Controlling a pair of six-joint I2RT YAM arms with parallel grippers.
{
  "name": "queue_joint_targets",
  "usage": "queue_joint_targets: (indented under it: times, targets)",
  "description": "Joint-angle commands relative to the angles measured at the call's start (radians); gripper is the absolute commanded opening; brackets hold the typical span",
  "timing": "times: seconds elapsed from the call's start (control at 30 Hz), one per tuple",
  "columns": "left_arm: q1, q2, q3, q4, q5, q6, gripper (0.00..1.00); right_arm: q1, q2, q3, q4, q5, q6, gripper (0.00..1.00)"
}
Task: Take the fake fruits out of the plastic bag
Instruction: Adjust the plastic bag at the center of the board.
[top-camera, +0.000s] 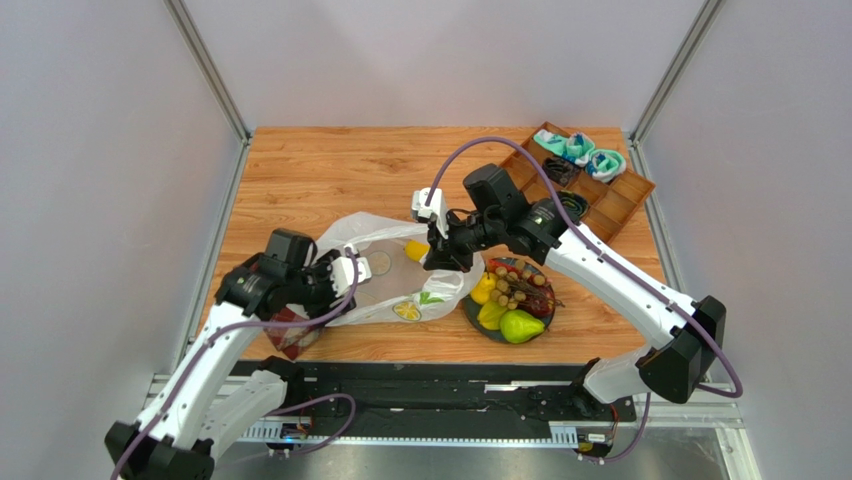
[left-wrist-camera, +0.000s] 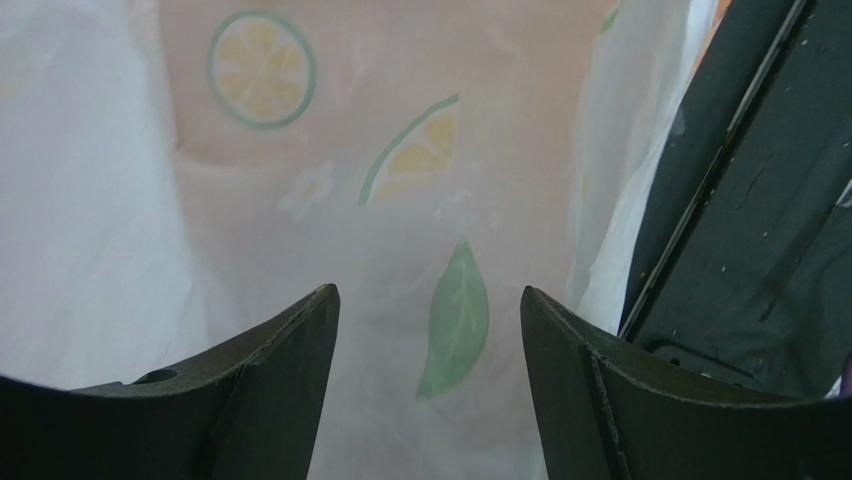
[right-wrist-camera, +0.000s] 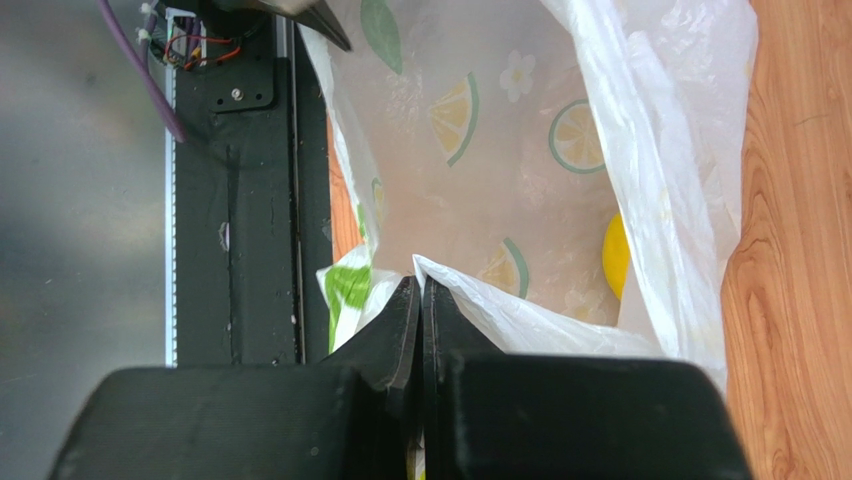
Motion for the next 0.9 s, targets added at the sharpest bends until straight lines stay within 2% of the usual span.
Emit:
queue_joint_targets:
  times: [0.0, 0.03, 0.13, 0.23, 0.33, 0.37, 0.47, 0.5, 0.57, 0.6, 0.7, 0.87]
  targets:
    - [0.037, -0.139, 0.076, -0.266, -0.242, 0.043, 0.77, 0.01, 0.06, 0.072, 0.114, 0.015, 0.024, 0.0]
    - [0.049, -0.161, 0.055, -0.293, -0.362, 0.057, 0.77, 0.013, 0.073, 0.096, 0.115, 0.009, 0.018, 0.0]
    - [0.149, -0.208, -0.038, -0.349, -0.521, 0.036, 0.77, 0.03, 0.114, 0.162, 0.131, 0.006, -0.013, 0.0]
    - [0.255, -0.282, 0.011, -0.541, -0.532, 0.007, 0.75, 0.047, 0.128, 0.194, 0.136, -0.003, -0.007, 0.0]
    - [0.278, -0.395, 0.129, -0.736, -0.566, 0.03, 0.75, 0.061, 0.12, 0.188, 0.158, -0.025, 0.004, 0.0]
    - [0.278, -0.427, 0.167, -0.737, -0.582, 0.024, 0.75, 0.064, 0.12, 0.189, 0.158, -0.037, 0.004, 0.0]
    - [0.279, -0.478, 0.273, -0.734, -0.456, 0.118, 0.79, 0.07, 0.116, 0.173, 0.148, -0.052, -0.008, 0.0]
    - [0.278, -0.445, 0.303, -0.732, -0.287, 0.157, 0.79, 0.068, 0.111, 0.162, 0.133, -0.051, -0.026, 0.0]
    - [0.278, -0.39, 0.358, -0.723, -0.088, 0.175, 0.79, 0.07, 0.094, 0.134, 0.118, -0.04, -0.031, 0.0]
    - [0.278, -0.329, 0.357, -0.709, 0.089, 0.175, 0.79, 0.07, 0.087, 0.125, 0.096, -0.04, -0.03, 0.0]
    - [0.276, -0.18, 0.323, -0.602, 0.285, 0.142, 0.77, 0.07, 0.042, 0.078, 0.089, -0.029, -0.023, 0.0]
    - [0.172, -0.044, 0.271, -0.417, 0.257, 0.229, 0.74, 0.075, 0.028, 0.067, 0.099, 0.012, 0.027, 0.0]
